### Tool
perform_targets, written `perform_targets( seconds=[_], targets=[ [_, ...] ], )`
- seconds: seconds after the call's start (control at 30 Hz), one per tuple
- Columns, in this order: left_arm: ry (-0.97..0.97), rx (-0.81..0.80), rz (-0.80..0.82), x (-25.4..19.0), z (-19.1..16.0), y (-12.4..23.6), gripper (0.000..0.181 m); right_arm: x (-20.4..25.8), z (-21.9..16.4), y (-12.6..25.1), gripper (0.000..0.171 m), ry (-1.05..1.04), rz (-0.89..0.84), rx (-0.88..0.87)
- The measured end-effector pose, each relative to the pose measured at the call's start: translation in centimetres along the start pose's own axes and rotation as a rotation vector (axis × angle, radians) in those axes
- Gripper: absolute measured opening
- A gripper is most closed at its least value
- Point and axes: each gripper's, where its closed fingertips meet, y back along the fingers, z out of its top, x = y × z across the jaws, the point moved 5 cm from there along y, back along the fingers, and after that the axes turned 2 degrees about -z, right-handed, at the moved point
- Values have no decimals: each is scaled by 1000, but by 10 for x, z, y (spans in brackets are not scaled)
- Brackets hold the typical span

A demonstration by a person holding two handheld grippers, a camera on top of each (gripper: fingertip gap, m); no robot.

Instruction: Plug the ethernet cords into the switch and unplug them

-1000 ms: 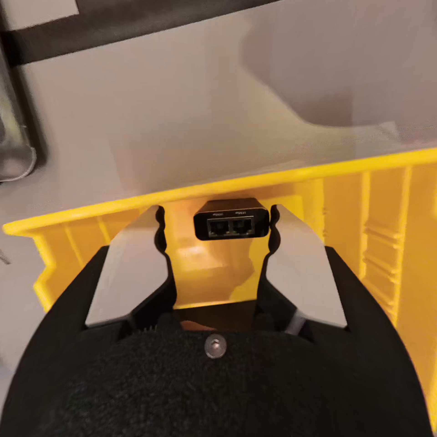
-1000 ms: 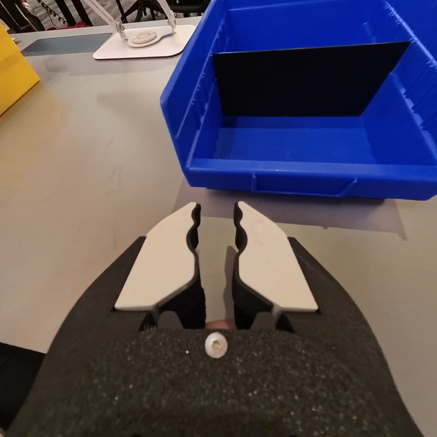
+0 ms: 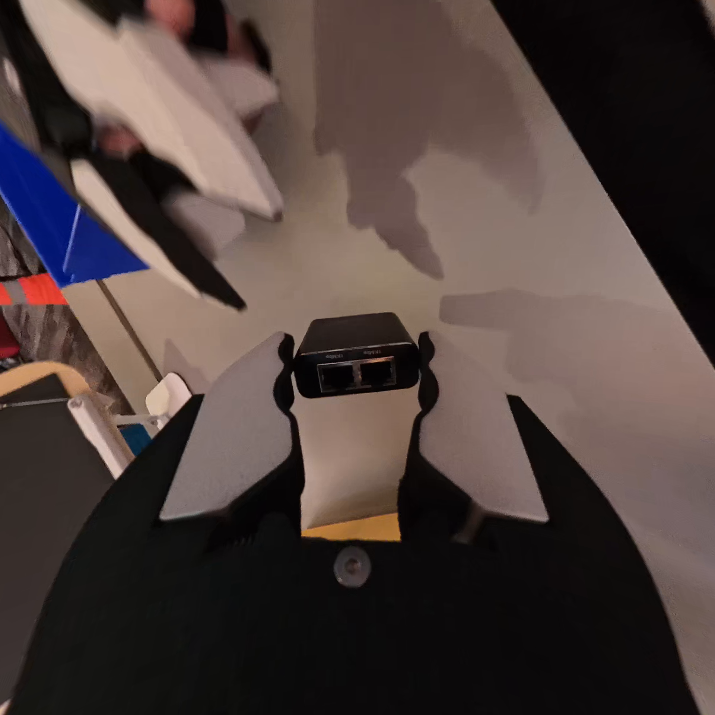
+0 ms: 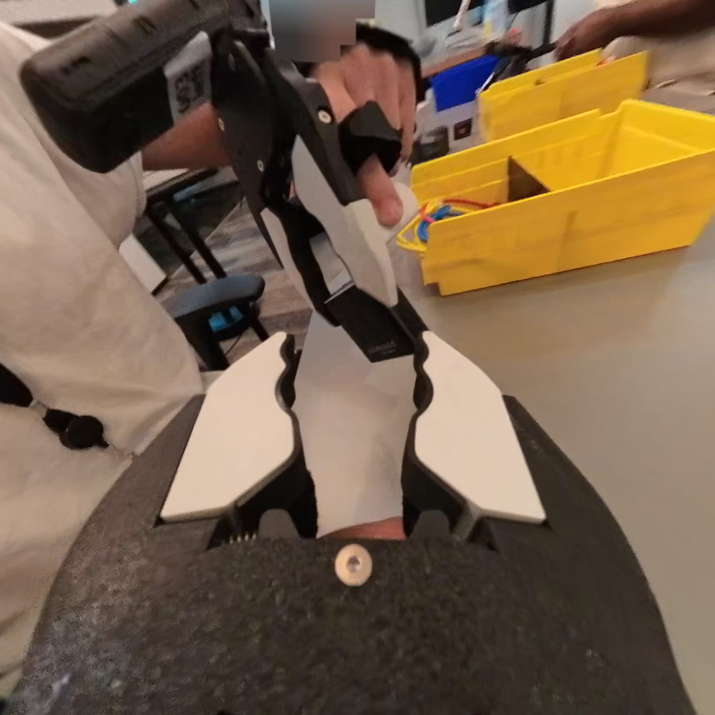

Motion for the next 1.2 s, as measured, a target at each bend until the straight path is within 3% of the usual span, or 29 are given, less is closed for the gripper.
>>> perform_targets(
  seconds=[0.07, 0.2, 0.27, 0.33, 0.47, 0.53, 0.63, 0.73, 0.83, 0.97, 1.1, 1.2],
  targets=[
    [-29, -9, 2, -4, 6, -9, 62, -13, -6, -17, 51, 26, 67, 72],
    [-23, -66, 5, -6, 15, -15, 62, -17, -29, -49, 54, -27, 246, 186],
    [-3, -90, -19, -9, 15, -17, 62, -14, -37, -56, 38, -46, 356, 223],
    [27, -95, 1, -9, 10, -20, 62, -16, -39, -56, 35, -69, 382, 224],
    [246, -166, 42, -9, -8, -19, 59, -32, -43, -44, 25, -22, 247, 196],
    [443, -243, 84, -3, -20, -17, 63, -37, -44, -39, 25, 21, 153, 209],
    [771, -369, 92, 1, -37, -22, 71, -36, -28, -34, 24, 82, 61, 96],
    [868, -475, 103, -4, -38, -28, 62, -28, -15, -35, 24, 161, 18, -1],
    [823, -518, 151, -5, -30, -27, 29, -21, -17, -48, 24, 250, -10, 54],
    [661, -373, 219, -11, -29, -29, 26, -21, -23, -54, 24, 407, -91, 129],
    [385, -41, 315, -11, -34, -40, 25, -26, -30, -65, 30, 583, -278, 378],
    [249, 112, 357, -7, -32, -49, 24, -31, -32, -71, 32, 669, -396, 494]
  ],
)
